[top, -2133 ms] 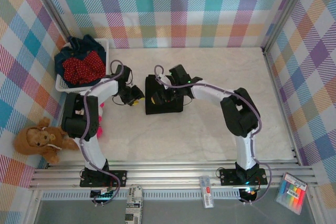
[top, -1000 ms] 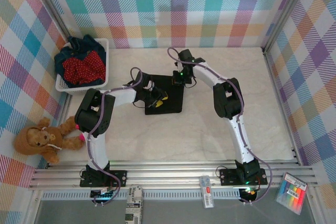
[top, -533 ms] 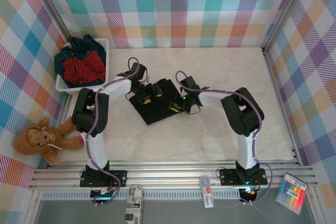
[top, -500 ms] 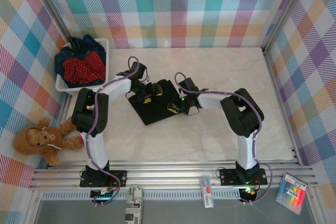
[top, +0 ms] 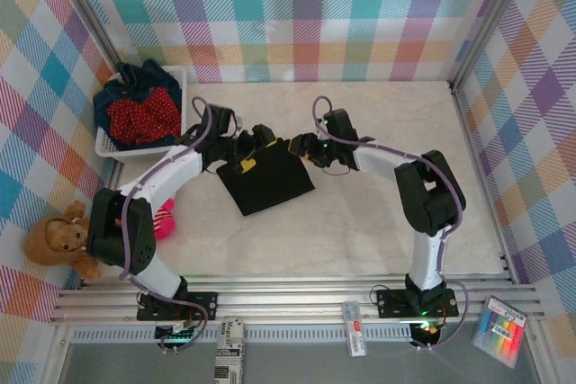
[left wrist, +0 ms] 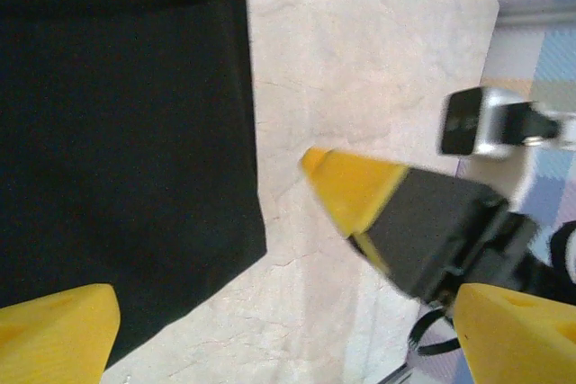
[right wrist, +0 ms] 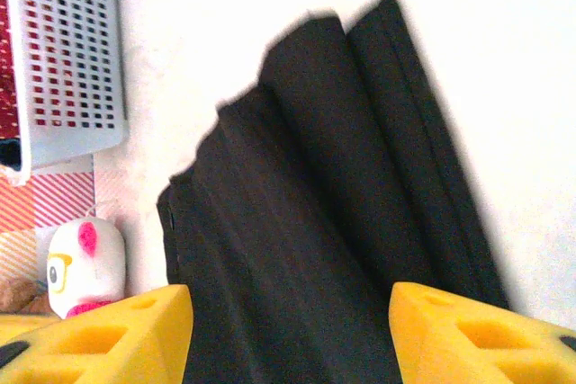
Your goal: Fold and stack the skirts
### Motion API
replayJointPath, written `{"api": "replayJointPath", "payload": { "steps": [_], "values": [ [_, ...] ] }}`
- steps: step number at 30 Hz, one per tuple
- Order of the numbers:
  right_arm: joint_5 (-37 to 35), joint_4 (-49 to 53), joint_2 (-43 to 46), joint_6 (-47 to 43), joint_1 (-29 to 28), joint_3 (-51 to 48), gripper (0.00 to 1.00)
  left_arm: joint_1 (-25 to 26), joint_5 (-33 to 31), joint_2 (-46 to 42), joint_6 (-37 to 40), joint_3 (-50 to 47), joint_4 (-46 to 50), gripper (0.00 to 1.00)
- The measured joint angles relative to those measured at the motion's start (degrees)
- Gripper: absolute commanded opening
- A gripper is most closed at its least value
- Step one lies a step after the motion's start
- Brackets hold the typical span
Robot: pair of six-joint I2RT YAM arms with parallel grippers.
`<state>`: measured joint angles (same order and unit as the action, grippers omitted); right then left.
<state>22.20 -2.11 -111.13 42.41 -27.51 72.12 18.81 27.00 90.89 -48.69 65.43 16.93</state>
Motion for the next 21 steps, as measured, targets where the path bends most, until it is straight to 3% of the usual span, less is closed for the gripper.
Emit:
{"api": "replayJointPath", "payload": {
  "steps": [7,14,18,21],
  "values": [
    [7.72,3.93,-8.87,-15.96,1.22,10.84,0.57,1.31,0.2,0.09,-7.76,-4.22,-3.91,1.0],
    [14.53,7.93,-16.72,-21.09,1.16,19.34,0.54,3.3,-3.63,-1.51,-10.86,-6.93,-4.17,1.0],
    [17.53,8.11,-18.84,-21.09,1.16,20.94,0.47,3.3,-4.94,-1.46,-11.98,-8.74,-3.87,1.0],
    [18.67,8.68,-19.65,-21.09,1.11,21.84,0.35,3.3,-5.77,-1.38,-12.2,-9.64,-3.54,1.0]
  ]
}}
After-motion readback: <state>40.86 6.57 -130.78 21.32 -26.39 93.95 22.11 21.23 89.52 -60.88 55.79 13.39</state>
